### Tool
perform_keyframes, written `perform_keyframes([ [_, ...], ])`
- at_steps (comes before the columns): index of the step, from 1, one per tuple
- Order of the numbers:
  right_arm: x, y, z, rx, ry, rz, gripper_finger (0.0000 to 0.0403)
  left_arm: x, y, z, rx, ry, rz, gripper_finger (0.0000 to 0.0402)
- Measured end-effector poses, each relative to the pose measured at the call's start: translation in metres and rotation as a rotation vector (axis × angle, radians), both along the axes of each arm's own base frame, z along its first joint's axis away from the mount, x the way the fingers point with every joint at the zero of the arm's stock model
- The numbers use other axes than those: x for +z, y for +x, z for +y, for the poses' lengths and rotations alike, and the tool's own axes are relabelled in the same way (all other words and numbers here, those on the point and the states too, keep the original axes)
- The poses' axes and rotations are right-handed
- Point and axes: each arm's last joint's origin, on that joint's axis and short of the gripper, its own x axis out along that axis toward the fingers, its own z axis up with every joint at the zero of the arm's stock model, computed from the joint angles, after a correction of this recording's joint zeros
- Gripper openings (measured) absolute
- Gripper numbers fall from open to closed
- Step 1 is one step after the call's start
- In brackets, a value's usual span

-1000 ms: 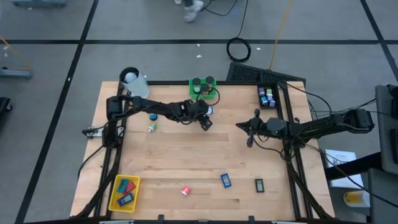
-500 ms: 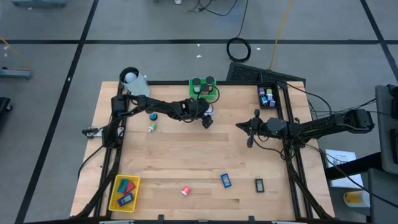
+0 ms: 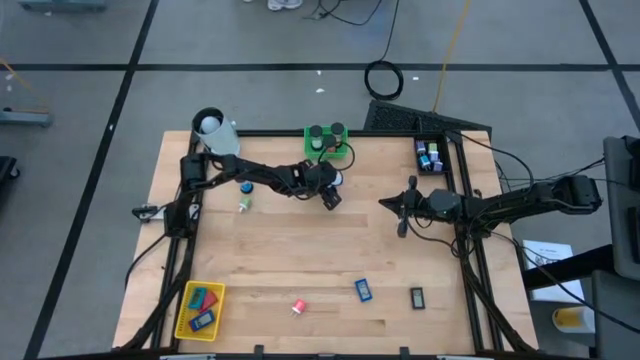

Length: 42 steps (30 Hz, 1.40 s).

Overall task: Pick & Place Office items
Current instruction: Put the white timer into the yellow basket

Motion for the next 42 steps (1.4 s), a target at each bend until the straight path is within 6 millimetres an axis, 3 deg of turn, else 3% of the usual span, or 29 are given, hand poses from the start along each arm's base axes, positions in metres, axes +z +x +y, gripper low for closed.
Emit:
perform_keyframes([
  [11,0.0,0.0,0.0,0.0,0.001,-0.001,0.0,-0.004,0.0,0.006,-0.01,-0.02,-0.013,0.0282],
  [23,0.0,0.0,0.0,0.002,0.002,0.0,0.0,-0.005,0.0,0.0,-0.08,0.015,0.042,0.0163],
  [34,0.0,0.0,0.0,0.003,0.001,0.005,0.0,0.01,-0.01,-0.021,-0.138,-0.008,0.155,0.0187],
  [42,-0.001,0.0,0.001,0.025,0.009,0.01,0.0,0.048,-0.029,-0.049,-0.23,-0.042,0.236,0.0161],
])
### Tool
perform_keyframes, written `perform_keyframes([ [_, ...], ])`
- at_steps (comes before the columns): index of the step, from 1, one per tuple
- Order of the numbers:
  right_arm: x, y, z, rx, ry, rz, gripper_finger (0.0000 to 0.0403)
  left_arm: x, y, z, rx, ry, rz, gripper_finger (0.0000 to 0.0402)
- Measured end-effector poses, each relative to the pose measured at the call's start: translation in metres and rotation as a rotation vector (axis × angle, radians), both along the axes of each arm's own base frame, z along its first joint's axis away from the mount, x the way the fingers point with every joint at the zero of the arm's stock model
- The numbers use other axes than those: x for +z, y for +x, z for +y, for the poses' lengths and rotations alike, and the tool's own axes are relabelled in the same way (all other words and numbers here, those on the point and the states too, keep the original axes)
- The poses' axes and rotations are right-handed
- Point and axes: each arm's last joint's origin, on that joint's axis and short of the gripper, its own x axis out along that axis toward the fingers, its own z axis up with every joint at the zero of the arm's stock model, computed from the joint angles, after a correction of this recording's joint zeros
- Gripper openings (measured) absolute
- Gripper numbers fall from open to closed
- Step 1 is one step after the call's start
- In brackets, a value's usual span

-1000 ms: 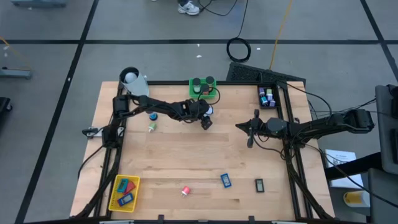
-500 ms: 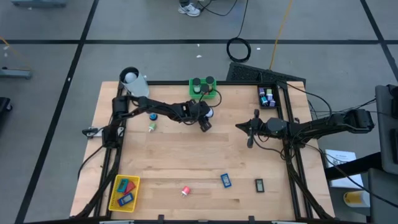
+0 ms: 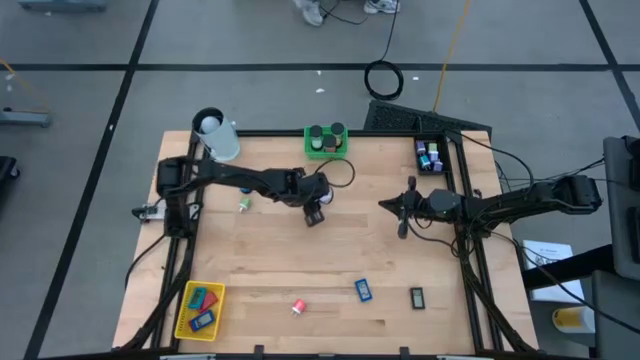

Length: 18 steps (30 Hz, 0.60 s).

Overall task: Pick & Place Office items
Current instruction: Put the white timer into the yellow basket

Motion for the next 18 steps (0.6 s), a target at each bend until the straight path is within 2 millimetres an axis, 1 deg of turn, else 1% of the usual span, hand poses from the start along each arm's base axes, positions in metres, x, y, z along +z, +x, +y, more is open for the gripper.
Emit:
perform_keyframes([
  [5,0.0,0.0,0.0,0.009,0.002,0.0,0.0,0.035,-0.018,-0.027,0.01,-0.027,-0.006,0.0181],
  [8,0.0,0.0,0.001,0.028,0.012,-0.001,0.0,0.053,-0.034,-0.049,0.05,-0.027,-0.049,0.0177],
  [12,0.0,0.0,0.002,0.05,0.028,-0.001,0.0,0.066,-0.069,-0.08,0.124,-0.083,-0.125,0.0162],
  [15,-0.001,0.0,0.002,0.048,0.037,0.003,0.0,0.068,-0.101,-0.106,0.184,-0.148,-0.183,0.0162],
  [18,-0.001,0.0,0.002,0.048,0.038,0.002,0.0,0.069,-0.132,-0.134,0.222,-0.221,-0.222,0.0173],
])
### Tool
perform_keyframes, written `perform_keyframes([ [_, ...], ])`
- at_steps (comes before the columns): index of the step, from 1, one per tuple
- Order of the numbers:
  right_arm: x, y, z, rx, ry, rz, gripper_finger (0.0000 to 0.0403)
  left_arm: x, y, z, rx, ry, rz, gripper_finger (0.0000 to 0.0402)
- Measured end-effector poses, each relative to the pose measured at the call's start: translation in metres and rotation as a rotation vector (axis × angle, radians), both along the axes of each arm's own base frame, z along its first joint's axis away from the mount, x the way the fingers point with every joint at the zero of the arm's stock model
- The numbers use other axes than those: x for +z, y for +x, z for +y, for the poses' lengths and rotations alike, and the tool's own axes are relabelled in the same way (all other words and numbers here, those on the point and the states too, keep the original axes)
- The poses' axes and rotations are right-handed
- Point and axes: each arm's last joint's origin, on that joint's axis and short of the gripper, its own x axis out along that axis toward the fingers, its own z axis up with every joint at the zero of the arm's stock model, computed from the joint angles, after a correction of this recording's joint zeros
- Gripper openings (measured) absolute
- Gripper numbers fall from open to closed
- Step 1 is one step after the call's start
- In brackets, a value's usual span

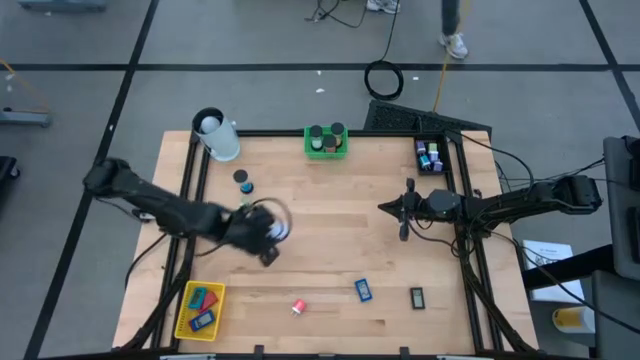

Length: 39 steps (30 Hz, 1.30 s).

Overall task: Pick & Place Office items
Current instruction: Put the white timer into the yellow basket

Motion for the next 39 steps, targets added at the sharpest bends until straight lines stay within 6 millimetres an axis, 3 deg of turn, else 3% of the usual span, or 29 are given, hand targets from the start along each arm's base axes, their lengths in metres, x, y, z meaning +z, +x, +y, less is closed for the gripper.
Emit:
perform_keyframes([
  [8,0.0,0.0,0.0,-0.003,0.012,-0.003,0.0,0.006,-0.065,-0.053,-0.069,-0.16,0.09,0.0162],
  [16,0.001,0.0,0.0,-0.006,0.025,-0.02,0.0,0.016,-0.115,-0.096,-0.112,-0.548,0.264,0.0172],
  [21,0.001,0.0,0.0,-0.008,0.032,-0.022,0.0,0.014,-0.141,-0.115,-0.073,-0.625,0.357,0.0162],
  [26,0.001,0.0,0.0,-0.007,0.026,-0.021,0.0,0.002,-0.154,-0.128,-0.011,-0.563,0.371,0.0172],
  [33,0.001,0.0,0.0,-0.006,0.022,-0.019,0.0,-0.024,-0.149,-0.145,0.022,-0.472,0.43,0.0171],
  [39,0.001,0.0,0.0,-0.006,0.022,-0.019,0.0,-0.033,-0.146,-0.158,0.002,-0.517,0.488,0.0185],
])
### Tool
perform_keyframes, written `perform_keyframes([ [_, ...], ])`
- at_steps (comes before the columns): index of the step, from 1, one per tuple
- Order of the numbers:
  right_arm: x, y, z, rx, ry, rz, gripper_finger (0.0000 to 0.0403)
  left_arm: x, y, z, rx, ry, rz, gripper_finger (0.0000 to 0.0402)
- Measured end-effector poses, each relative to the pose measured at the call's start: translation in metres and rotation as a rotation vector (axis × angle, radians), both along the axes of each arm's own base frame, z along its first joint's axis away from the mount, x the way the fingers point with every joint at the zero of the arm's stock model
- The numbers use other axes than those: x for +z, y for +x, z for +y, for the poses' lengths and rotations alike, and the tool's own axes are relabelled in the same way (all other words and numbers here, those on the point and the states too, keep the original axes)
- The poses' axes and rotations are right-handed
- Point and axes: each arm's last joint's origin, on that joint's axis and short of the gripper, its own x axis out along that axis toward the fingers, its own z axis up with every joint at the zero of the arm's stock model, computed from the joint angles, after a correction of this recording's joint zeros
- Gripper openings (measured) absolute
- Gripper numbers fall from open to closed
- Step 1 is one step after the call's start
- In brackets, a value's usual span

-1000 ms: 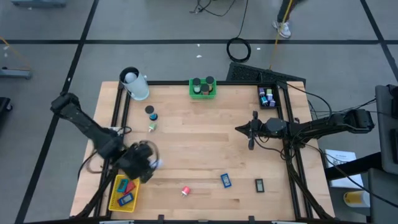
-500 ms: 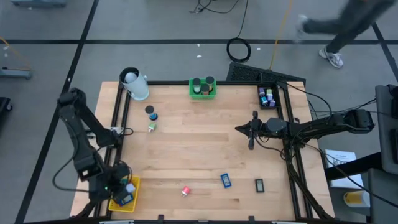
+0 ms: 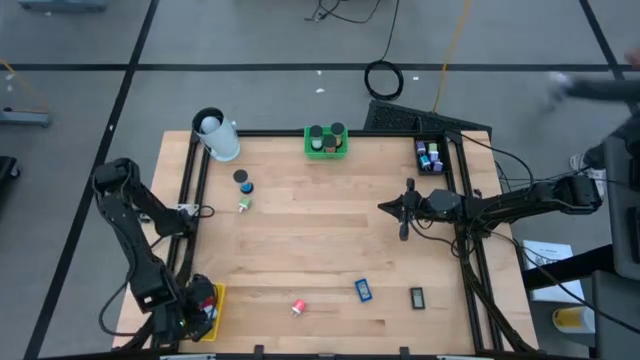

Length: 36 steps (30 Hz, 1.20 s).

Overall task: Pick & Place Office items
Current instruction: Put the white timer into the yellow basket, then put the green adapter into the black basket

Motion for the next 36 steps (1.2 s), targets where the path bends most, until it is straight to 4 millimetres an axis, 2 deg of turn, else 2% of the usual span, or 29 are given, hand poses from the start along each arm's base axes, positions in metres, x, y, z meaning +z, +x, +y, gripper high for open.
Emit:
perform_keyframes([
  [7,0.0,0.0,0.0,0.005,-0.025,0.005,0.0,0.004,0.002,-0.004,0.004,-0.042,0.019,0.0241],
  [13,0.003,0.001,0.0,0.013,-0.082,-0.013,0.0,0.027,0.006,-0.002,0.009,-0.032,-0.004,0.0239],
  [16,0.005,0.001,0.0,0.017,-0.106,-0.035,0.0,0.041,0.015,0.007,0.044,0.023,-0.179,0.0217],
  [20,0.009,0.002,0.0,0.019,-0.132,-0.065,0.0,0.049,0.037,0.034,0.051,0.178,-0.441,0.0167],
  [26,0.012,0.002,0.0,0.02,-0.153,-0.095,0.0,0.041,0.082,0.07,-0.05,0.349,-0.649,0.0087],
  [32,0.012,0.002,0.0,0.019,-0.152,-0.102,0.0,0.029,0.128,0.102,-0.109,0.485,-0.948,0.0023],
  [36,0.016,0.002,0.0,0.016,-0.155,-0.137,0.0,0.024,0.142,0.121,-0.085,0.562,-1.123,0.0005],
])
